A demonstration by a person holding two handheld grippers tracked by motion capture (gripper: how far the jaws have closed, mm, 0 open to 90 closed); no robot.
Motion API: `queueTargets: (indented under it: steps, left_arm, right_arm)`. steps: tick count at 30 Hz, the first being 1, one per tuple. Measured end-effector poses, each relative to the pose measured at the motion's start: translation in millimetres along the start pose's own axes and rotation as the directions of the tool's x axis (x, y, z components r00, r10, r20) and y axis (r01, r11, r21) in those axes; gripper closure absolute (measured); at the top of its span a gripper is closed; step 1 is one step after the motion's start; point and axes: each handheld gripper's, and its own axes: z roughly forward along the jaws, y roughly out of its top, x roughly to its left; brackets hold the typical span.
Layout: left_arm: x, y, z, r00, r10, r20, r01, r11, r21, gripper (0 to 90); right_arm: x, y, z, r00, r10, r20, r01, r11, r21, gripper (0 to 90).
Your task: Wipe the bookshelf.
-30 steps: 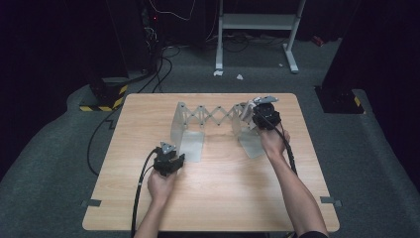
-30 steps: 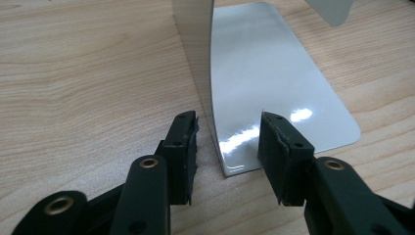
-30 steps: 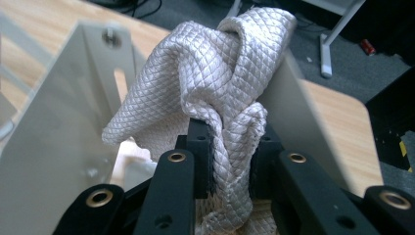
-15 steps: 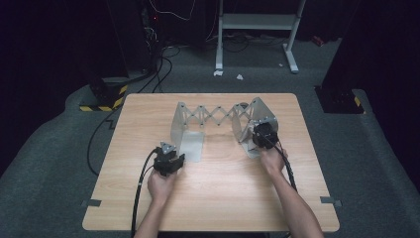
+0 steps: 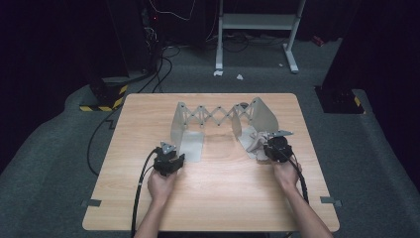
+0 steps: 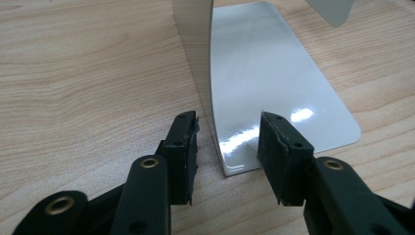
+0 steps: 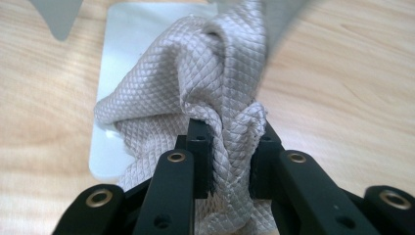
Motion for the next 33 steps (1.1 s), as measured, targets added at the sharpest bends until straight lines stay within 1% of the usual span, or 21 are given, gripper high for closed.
queueTargets:
  steps: [8, 12, 18, 21, 23, 24, 27, 29, 31, 33]
  left_arm:
    - [-0.1, 0.0, 0.0, 1.0, 0.0, -0.002, 0.0, 1.0, 0.0, 58.9]
    - [-0.1, 0.0, 0.0, 1.0, 0.001, -0.002, -0.001, 1.0, 0.0, 59.0]
    - [-0.2, 0.0, 0.0, 1.0, 0.003, -0.004, -0.003, 1.0, 0.0, 59.1]
    - [0.0, 0.1, -0.2, 1.0, 0.005, -0.005, -0.005, 1.0, 0.003, 59.4]
    - [-0.2, 0.0, 0.0, 1.0, 0.002, -0.005, -0.002, 1.0, 0.001, 59.5]
    - [0.0, 0.0, -0.2, 1.0, 0.004, -0.005, -0.004, 1.0, 0.003, 59.5]
    - [-0.1, 0.1, -0.2, 1.0, 0.006, -0.006, -0.006, 1.0, 0.003, 59.6]
    - [0.0, 0.0, -0.2, 1.0, 0.005, -0.005, -0.005, 1.0, 0.003, 59.6]
    - [0.0, 0.0, -0.2, 1.0, 0.005, -0.006, -0.005, 1.0, 0.003, 59.6]
    - [0.0, 0.0, -0.2, 1.0, 0.005, -0.005, -0.005, 1.0, 0.003, 59.6]
  right_arm:
    - [-11.5, -16.0, -17.1, 0.9999, 0.0, -0.017, 0.0, 1.0, -0.01, 76.6]
    - [-20.3, -24.5, -24.0, 0.9996, 0.022, -0.02, -0.022, 1.0, -0.01, 76.4]
    - [-40.6, -31.2, -31.4, 0.9969, 0.078, 0.004, -0.078, 0.997, -0.011, 76.4]
    - [-47.5, -29.1, -28.7, 0.9955, 0.095, 0.006, -0.095, 0.995, -0.004, 76.2]
    - [-50.0, -26.6, -23.0, 0.9951, 0.099, 0.001, -0.098, 0.995, -0.018, 76.1]
    - [-50.4, -24.9, -20.4, 0.995, 0.1, 0.001, -0.1, 0.995, -0.003, 76.1]
    - [-49.7, -18.8, -12.2, 0.9952, 0.097, -0.012, -0.097, 0.995, 0.001, 76.0]
    - [-47.2, -16.6, -8.3, 0.9961, 0.086, -0.02, -0.086, 0.996, -0.016, 76.0]
    - [-45.8, -15.9, -5.0, 0.9966, 0.078, -0.028, -0.078, 0.997, -0.001, 76.0]
    - [-43.4, -15.8, -4.3, 0.9961, 0.077, -0.044, -0.077, 0.997, -0.001, 76.0]
